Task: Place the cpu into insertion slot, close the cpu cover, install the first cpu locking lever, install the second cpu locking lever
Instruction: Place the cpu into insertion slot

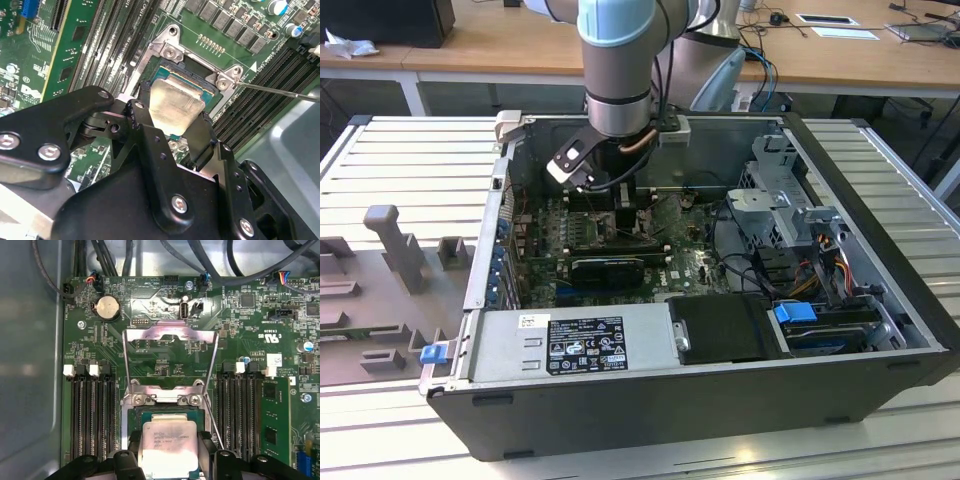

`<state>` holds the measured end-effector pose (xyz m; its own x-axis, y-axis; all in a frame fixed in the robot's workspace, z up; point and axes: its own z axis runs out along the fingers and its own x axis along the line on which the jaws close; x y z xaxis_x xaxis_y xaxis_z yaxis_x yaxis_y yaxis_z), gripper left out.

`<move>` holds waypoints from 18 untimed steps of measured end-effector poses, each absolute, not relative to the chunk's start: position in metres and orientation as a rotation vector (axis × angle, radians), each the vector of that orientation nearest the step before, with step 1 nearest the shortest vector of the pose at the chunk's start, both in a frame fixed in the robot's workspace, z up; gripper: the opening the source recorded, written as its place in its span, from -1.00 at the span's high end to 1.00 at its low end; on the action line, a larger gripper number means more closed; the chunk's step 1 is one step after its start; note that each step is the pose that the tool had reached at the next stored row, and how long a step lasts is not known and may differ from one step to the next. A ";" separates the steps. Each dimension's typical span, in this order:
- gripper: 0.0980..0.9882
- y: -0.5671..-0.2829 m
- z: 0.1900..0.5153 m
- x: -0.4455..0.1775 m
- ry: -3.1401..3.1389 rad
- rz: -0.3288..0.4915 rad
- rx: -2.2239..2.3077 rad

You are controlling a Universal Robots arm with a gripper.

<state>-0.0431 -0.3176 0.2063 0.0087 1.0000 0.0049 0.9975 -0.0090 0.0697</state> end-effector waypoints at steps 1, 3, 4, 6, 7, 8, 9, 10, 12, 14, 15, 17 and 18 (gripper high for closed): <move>0.03 -0.317 0.205 -0.043 2.174 0.081 2.202; 0.03 -0.317 0.203 -0.043 2.160 0.080 2.215; 0.03 -0.317 0.203 -0.043 2.160 0.080 2.215; 0.03 -0.317 0.203 -0.043 2.160 0.080 2.215; 0.03 -0.317 0.203 -0.043 2.160 0.080 2.215; 0.03 -0.317 0.203 -0.043 2.160 0.080 2.215; 0.00 -0.317 0.203 -0.043 2.160 0.081 2.215; -0.15 -0.317 0.204 -0.043 2.160 0.081 2.215; -0.15 -0.317 0.207 -0.043 2.160 0.080 2.215; -0.11 -0.317 0.214 -0.043 2.160 0.081 2.215; 0.04 -0.317 0.215 -0.043 2.160 0.080 2.215; 0.18 -0.317 0.216 -0.043 2.160 0.080 2.215; 0.32 -0.317 0.217 -0.043 2.160 0.079 2.214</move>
